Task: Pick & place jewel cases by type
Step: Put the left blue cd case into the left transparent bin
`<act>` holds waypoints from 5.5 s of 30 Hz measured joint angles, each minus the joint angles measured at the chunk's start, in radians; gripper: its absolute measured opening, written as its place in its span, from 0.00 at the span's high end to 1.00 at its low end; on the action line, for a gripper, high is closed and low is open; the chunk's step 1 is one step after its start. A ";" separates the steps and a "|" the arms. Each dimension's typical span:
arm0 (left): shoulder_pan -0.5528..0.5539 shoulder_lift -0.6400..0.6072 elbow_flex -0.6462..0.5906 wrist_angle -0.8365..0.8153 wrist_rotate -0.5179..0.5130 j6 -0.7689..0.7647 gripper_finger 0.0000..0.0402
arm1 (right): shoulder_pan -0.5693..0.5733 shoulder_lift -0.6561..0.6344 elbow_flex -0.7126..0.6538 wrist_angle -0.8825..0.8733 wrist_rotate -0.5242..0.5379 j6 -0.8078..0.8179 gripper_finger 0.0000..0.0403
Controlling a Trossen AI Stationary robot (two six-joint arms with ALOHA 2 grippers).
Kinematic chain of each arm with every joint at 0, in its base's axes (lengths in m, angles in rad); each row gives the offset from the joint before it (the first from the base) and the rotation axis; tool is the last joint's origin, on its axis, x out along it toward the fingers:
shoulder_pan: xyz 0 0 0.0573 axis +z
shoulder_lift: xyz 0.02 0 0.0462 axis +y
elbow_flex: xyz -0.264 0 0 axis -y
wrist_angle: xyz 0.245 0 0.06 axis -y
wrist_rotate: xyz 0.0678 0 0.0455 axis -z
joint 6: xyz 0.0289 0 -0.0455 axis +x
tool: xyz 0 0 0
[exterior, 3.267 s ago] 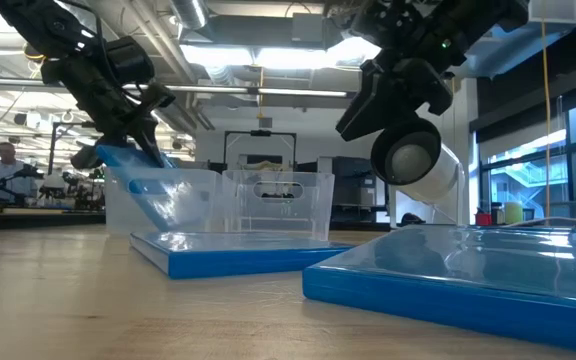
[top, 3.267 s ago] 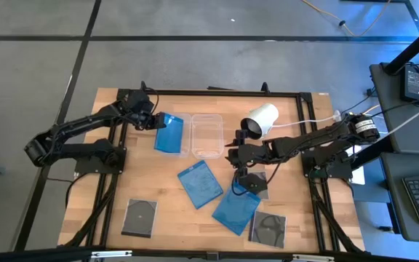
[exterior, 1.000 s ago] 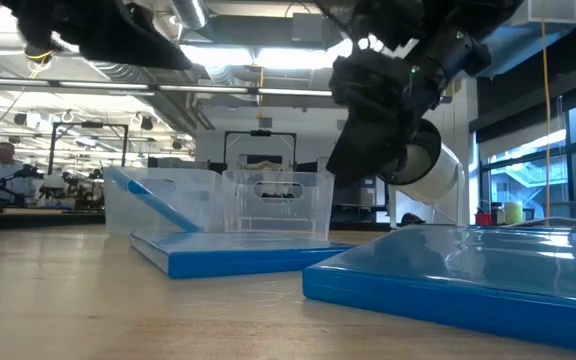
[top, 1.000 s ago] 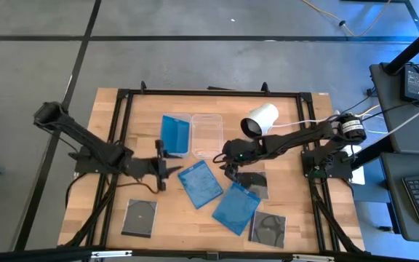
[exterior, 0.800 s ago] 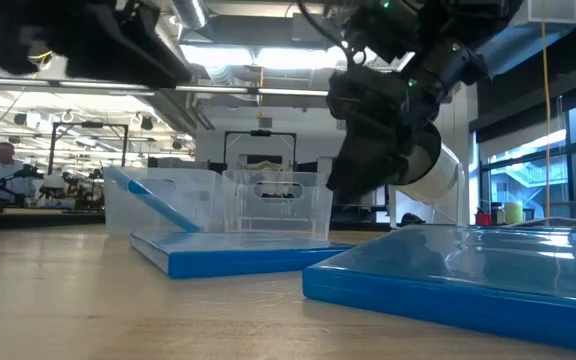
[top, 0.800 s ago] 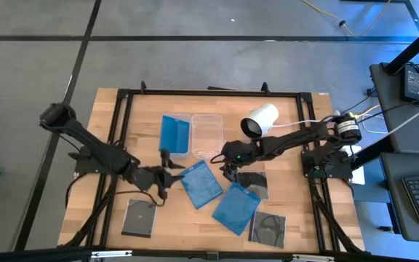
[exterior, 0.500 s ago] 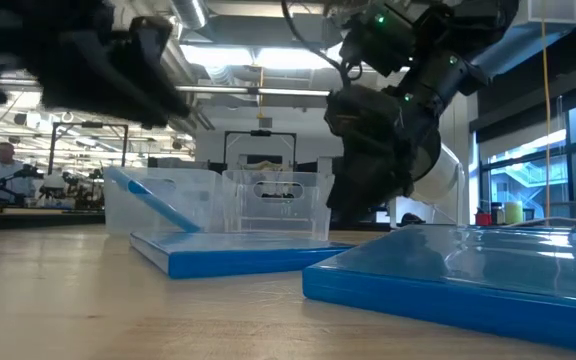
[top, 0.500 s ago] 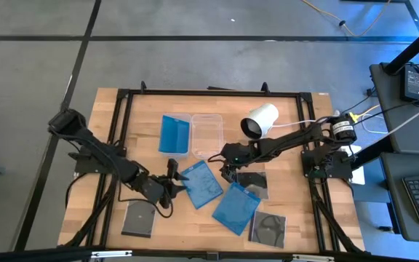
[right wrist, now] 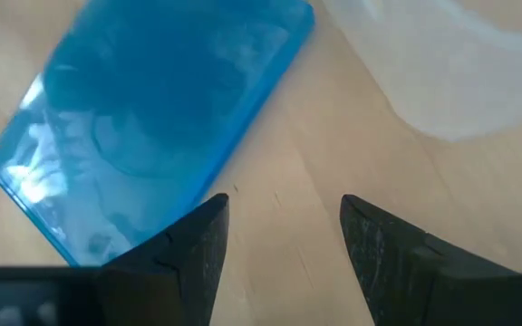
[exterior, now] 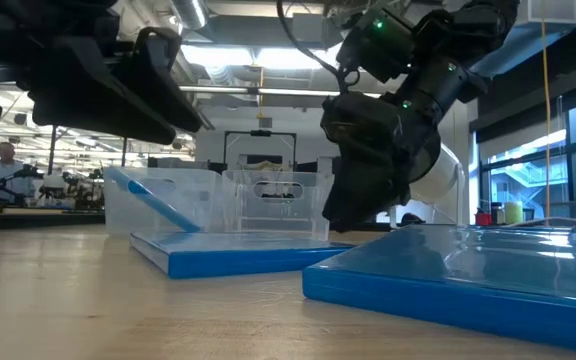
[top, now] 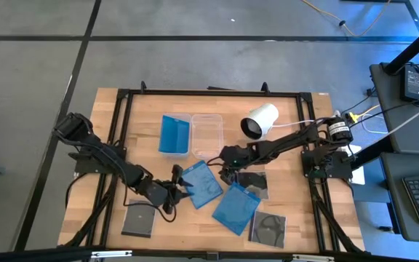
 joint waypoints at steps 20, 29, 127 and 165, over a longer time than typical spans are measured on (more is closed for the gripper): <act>-0.007 0.001 0.000 -0.001 0.187 -0.239 0.35 | 0.015 0.000 0.000 0.079 0.019 0.078 0.46; -0.009 0.001 0.000 -0.002 0.220 -0.234 0.35 | 0.015 0.000 0.000 0.079 0.019 0.082 0.46; -0.069 0.243 0.071 0.052 -0.249 0.528 0.87 | 0.036 0.123 0.046 0.254 -0.052 -0.149 0.46; -0.224 -0.057 0.114 -0.001 -0.550 0.637 0.88 | 0.010 -0.385 0.074 -0.032 -0.083 -0.753 0.46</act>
